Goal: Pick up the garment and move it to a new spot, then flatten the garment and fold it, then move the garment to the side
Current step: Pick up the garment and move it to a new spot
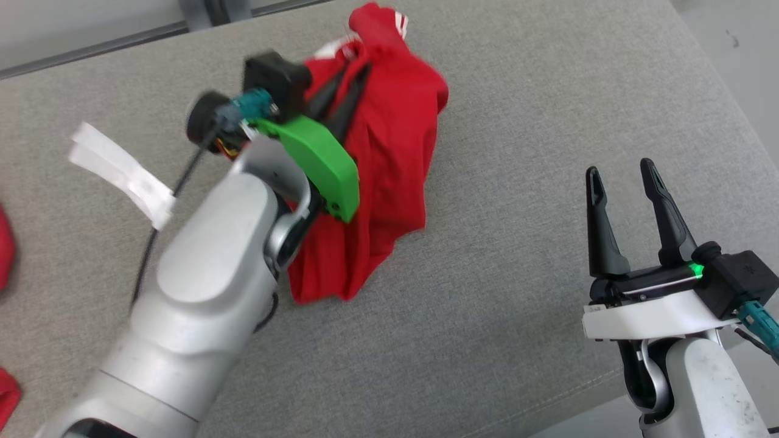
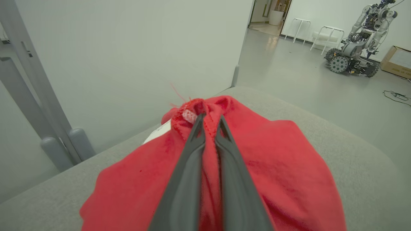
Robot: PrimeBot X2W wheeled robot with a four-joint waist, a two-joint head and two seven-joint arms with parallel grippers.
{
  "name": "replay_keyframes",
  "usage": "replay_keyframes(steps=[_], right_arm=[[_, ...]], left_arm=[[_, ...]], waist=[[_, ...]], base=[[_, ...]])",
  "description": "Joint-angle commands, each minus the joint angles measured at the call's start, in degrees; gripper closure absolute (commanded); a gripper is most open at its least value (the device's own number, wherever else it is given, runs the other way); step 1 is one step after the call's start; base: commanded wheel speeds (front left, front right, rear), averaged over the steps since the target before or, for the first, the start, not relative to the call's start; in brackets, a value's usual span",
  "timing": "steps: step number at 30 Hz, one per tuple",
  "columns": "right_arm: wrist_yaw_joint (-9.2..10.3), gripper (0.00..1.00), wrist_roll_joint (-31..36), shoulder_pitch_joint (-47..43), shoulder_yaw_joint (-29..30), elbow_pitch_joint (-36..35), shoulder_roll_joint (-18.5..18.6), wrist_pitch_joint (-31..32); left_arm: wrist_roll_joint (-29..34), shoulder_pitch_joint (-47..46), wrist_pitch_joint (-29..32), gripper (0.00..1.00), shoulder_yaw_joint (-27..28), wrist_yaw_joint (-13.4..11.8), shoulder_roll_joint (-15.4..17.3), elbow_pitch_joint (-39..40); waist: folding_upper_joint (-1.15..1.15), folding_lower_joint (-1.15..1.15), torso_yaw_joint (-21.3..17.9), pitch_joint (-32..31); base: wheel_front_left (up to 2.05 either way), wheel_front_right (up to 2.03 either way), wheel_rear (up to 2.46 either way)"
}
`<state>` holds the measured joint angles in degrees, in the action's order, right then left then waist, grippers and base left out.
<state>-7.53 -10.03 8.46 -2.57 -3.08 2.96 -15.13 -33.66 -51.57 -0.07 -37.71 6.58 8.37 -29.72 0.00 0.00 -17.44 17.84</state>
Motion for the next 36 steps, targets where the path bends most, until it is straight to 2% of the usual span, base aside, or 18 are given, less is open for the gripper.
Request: replay_keyframes(steps=[1, 7, 8, 10, 11, 16, 20, 24, 27, 32, 36], right_arm=[[0.08, 0.0, -0.2, 0.3, 0.1, 0.1, -0.1, 0.0], [0.08, 0.0, 1.0, 2.1, 0.8, 0.0, -0.1, 0.0], [0.08, 0.0, 1.4, 2.3, 0.7, 0.1, -0.1, 0.0], [0.08, 0.0, 2.1, 2.7, 0.6, 0.1, 0.0, 0.0], [0.08, 0.0, 2.3, 2.7, 0.6, 0.2, 0.0, 0.0], [0.08, 0.0, 4.4, 1.0, 1.7, 0.6, 0.0, 0.0], [0.08, 0.0, 5.7, -0.5, 2.0, 0.7, 0.0, 0.0], [0.08, 0.0, 6.3, -2.0, 1.5, 0.5, 0.0, 0.0], [0.08, 0.0, 6.9, -2.7, 1.1, 0.3, 0.0, 0.0], [0.08, 0.0, 7.6, -4.4, 0.8, 0.5, 0.0, 0.0], [0.08, 0.0, 7.7, -6.5, 1.7, 0.6, 0.0, 0.0]], left_arm=[[0.1, 2.0, -0.4, 1.0, -1.5, 0.4, -0.3, -1.8], [-3.8, 7.6, -1.9, 1.0, -8.3, 0.9, -3.9, -9.0], [-4.9, 8.4, -2.1, 0.96, -9.7, 0.9, -4.4, -9.3], [-6.6, 9.1, -3.2, 0.18, -11.6, 0.9, -4.9, -9.3], [-7.1, 9.2, -4.0, 0.0, -12.3, 0.9, -5.0, -9.3], [-8.1, 7.5, -13.0, 0.0, -11.5, 0.8, -5.3, -7.6], [-6.2, 9.6, -15.0, 0.0, -7.8, -1.6, -3.8, -5.0], [-0.6, 15.7, -15.1, 0.0, 1.4, -6.2, -1.0, 3.3], [4.3, 22.9, -15.1, 0.0, 9.1, -7.8, 0.3, 9.4], [9.9, 36.2, -15.1, 0.0, 21.9, -6.3, -1.3, 16.3], [15.3, 43.7, -15.1, 0.0, 28.6, -4.3, -3.2, 19.2]], waist=[[0.0, 0.0, -2.9, 4.9], [0.0, 0.0, 0.2, 6.9], [0.0, 0.0, 0.9, 6.8], [0.0, 0.0, 2.4, 6.3], [0.0, 0.0, 3.1, 5.9], [0.0, 0.0, 8.6, 0.6], [0.0, 0.0, 12.6, -3.4], [0.0, 0.0, 15.6, -6.6], [0.0, 0.0, 16.9, -8.0], [0.0, 0.0, 18.1, -10.2], [0.0, 0.0, 18.6, -12.0]], base=[[0.0, 0.0, 0.0], [0.0, 0.0, 0.0], [0.0, 0.0, 0.0], [0.0, 0.0, 0.0], [0.0, 0.0, 0.0], [0.0, 0.0, 0.0], [0.0, 0.0, 0.0], [0.0, 0.0, 0.0], [0.0, 0.0, 0.0], [0.0, 0.0, 0.0], [0.0, 0.0, 0.0]])
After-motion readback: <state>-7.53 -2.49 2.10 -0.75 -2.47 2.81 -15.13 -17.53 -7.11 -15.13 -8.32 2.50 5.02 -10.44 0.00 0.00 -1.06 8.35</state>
